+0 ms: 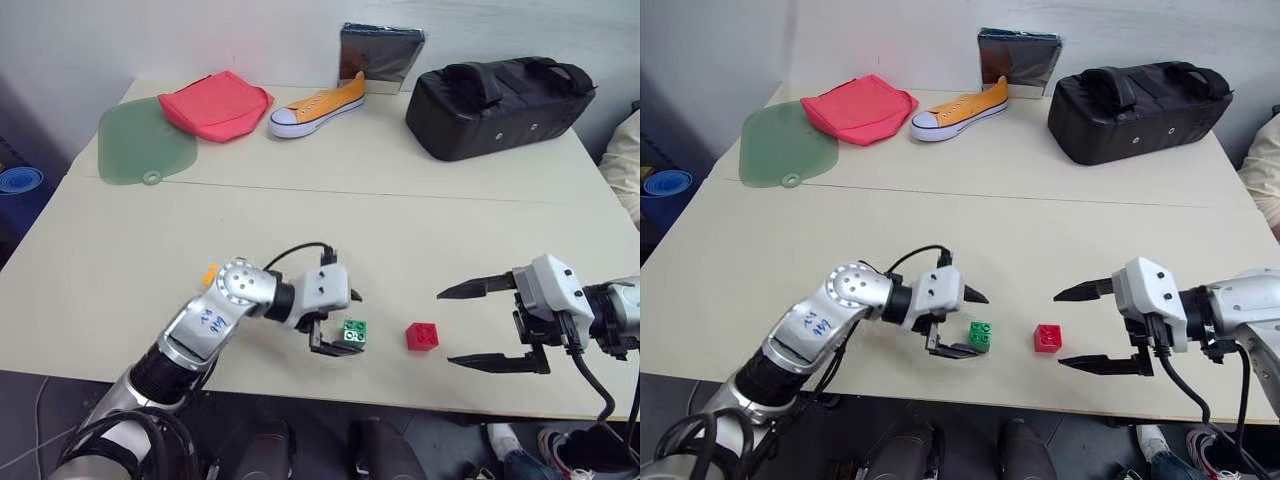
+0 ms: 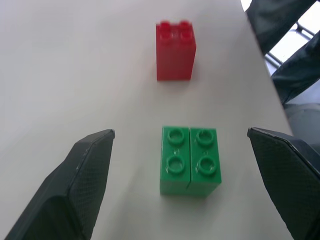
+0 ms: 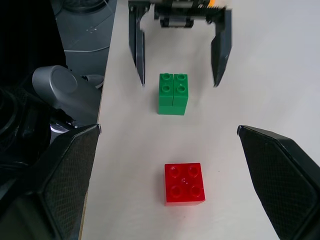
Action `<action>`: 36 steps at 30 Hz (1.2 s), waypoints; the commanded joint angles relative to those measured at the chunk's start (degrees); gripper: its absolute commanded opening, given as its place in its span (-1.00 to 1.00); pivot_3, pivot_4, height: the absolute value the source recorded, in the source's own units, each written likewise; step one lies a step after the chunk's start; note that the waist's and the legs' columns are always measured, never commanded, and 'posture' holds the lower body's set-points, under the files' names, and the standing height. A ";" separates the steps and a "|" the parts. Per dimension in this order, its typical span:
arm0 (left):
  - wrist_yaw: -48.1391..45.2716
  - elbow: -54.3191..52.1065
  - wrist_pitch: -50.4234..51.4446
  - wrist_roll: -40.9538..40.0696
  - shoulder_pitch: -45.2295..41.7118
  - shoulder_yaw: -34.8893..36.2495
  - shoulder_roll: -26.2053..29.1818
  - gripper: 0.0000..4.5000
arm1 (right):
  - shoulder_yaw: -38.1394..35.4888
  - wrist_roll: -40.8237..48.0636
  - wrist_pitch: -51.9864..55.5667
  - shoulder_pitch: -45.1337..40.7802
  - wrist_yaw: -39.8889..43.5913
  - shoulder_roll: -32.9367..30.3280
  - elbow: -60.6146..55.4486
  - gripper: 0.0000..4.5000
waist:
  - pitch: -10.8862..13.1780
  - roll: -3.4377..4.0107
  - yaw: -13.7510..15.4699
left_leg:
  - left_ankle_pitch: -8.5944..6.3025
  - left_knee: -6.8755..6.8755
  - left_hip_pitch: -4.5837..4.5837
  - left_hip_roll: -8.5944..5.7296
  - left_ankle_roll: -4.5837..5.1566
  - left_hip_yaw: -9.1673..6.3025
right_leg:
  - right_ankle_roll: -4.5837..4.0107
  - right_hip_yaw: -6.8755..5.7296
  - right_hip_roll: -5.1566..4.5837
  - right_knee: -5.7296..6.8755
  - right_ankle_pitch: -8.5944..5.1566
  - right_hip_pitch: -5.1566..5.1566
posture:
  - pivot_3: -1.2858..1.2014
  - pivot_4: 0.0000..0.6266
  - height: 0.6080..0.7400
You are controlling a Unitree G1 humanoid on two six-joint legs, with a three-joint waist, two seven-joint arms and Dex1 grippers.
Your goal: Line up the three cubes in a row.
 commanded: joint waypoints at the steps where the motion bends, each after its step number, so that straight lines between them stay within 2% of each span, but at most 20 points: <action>1: -1.48 -0.37 1.22 -4.61 -4.81 6.75 1.36 0.99 | 0.30 0.56 -0.41 -1.32 -0.10 0.58 0.57 1.00 | 0.00 0.00 -0.04 | 0.00 0.00 0.01 0.00 0.00 0.00 | 0.00 0.00 0.00 0.00 0.00 0.00 | 0.03 -0.52 1.00; 5: -2.16 4.31 4.56 -8.88 -11.45 13.13 3.12 0.99 | 1.83 0.04 -0.99 -3.61 0.13 1.32 2.42 1.00 | 0.00 0.00 -0.01 | 0.01 0.01 0.00 -0.01 -0.01 0.00 | 0.01 -0.03 0.00 -0.01 0.00 0.01 | 0.03 -0.52 1.00; 9: -1.16 7.72 7.32 -10.64 -13.96 20.70 9.32 0.99 | 4.08 0.05 -1.54 -8.36 1.20 2.04 4.94 1.00 | 0.00 0.00 -1.02 | 0.01 -0.02 0.00 0.01 -0.04 0.00 | 0.01 -0.03 0.03 -0.01 0.00 -0.01 | 0.03 -0.52 1.00; 13: -2.50 2.52 6.59 -11.27 -3.98 26.90 18.87 0.99 | 5.87 1.97 0.82 -15.13 1.09 4.11 7.66 1.00 | -0.01 0.02 -2.30 | 0.00 -0.09 0.04 0.03 -0.08 -0.02 | 0.01 0.01 0.04 0.01 0.00 -0.01 | 0.03 -0.52 1.00; 16: 0.58 -3.33 10.54 -14.13 5.14 35.77 21.54 0.99 | 7.42 2.41 2.09 -19.64 1.41 6.00 10.39 1.00 | 0.01 -0.01 -2.46 | -0.01 -0.10 0.01 0.05 -0.10 -0.12 | 0.01 -0.04 0.00 0.00 0.00 0.00 | 0.03 -0.52 1.00; 17: 0.05 -6.58 10.45 -14.62 10.93 40.22 22.39 0.99 | 8.22 2.05 2.16 -21.33 1.73 6.75 11.75 1.00 | 0.01 -0.01 -2.50 | -0.02 -0.10 -0.01 0.06 -0.10 -0.14 | 0.00 -0.04 -0.04 0.00 0.00 0.00 | 0.03 -0.52 1.00; 20: 0.11 -12.93 11.22 -15.67 25.18 51.05 22.41 0.99 | 10.07 0.94 2.00 -24.90 3.08 8.05 15.29 1.00 | 0.01 -0.01 -2.84 | -0.07 -0.16 -0.01 0.05 -0.10 -0.14 | 0.00 -0.05 -0.11 -0.09 0.00 0.00 | 0.03 -0.52 1.00; 23: 3.02 -16.06 12.50 -17.14 34.63 60.71 18.75 0.99 | 11.46 0.19 1.40 -27.86 4.74 9.07 18.23 1.00 | 0.01 -0.01 -2.36 | -0.08 -0.17 -0.02 0.04 -0.09 -0.16 | -0.03 -0.13 -0.18 -0.25 -0.02 0.01 | 0.03 -0.52 1.00; 28: 1.53 -14.51 7.14 -15.82 51.56 72.94 13.60 0.99 | 13.07 -0.96 0.87 -31.14 6.74 10.28 20.72 1.00 | 0.01 -0.01 -2.64 | -0.12 -0.24 0.02 0.00 -0.04 -0.21 | -0.08 -0.23 -0.28 -0.29 -0.04 0.06 | 0.03 -0.52 1.00; 31: 1.63 -12.75 4.26 -16.31 55.55 74.80 12.72 0.99 | 13.23 -1.10 1.00 -31.68 7.30 10.36 21.02 1.00 | 0.01 0.00 -2.40 | -0.25 -0.27 0.02 0.00 0.17 -0.26 | -0.14 -0.32 -0.32 -0.33 -0.07 0.08 | 0.03 -0.52 1.00; 36: 5.63 -14.17 5.25 -17.44 52.18 67.97 15.07 0.99 | 13.24 -0.78 1.93 -32.38 7.16 10.53 20.23 1.00 | 0.01 0.00 -1.82 | -0.30 -0.39 0.05 -0.02 0.21 -0.34 | -0.20 -0.42 -0.38 -0.46 -0.06 0.17 | 0.03 -0.52 1.00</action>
